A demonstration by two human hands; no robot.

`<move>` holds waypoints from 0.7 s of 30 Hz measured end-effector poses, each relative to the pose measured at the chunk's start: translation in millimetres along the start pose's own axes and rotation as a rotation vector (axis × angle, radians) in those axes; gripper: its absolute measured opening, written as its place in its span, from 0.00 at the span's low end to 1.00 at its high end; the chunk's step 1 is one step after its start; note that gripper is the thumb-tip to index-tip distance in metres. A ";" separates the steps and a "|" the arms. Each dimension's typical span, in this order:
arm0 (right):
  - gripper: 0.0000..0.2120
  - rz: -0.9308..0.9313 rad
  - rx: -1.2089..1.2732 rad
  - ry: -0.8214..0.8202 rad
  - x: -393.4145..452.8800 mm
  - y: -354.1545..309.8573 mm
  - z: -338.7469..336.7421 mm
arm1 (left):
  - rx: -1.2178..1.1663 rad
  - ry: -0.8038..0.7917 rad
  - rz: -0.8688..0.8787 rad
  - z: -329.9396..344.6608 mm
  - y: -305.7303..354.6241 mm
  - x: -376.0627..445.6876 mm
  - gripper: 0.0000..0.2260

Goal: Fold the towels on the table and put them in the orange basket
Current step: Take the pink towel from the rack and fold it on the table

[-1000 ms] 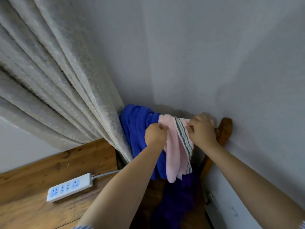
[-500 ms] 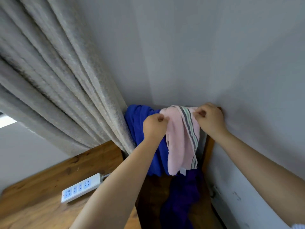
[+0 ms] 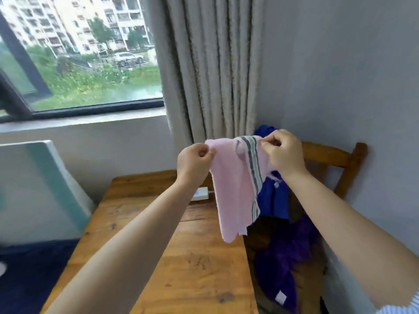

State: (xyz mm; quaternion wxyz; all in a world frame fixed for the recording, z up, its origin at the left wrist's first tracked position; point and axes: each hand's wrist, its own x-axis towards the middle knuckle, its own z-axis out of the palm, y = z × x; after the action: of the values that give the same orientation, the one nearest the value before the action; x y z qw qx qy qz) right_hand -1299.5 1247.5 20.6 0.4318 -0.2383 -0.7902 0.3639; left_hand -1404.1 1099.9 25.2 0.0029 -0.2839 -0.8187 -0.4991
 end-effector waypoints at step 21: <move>0.09 0.480 0.529 -0.550 -93.7 -92.0 287.8 | 0.531 0.386 -0.358 -250.6 -213.3 -61.5 0.09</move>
State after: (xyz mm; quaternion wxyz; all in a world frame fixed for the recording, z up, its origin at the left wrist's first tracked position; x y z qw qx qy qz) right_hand -1503.4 1019.3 -59.5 0.1551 -0.1907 -0.6779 0.6929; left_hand -1522.1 793.6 -40.8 0.1434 -0.0262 -0.9407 -0.3063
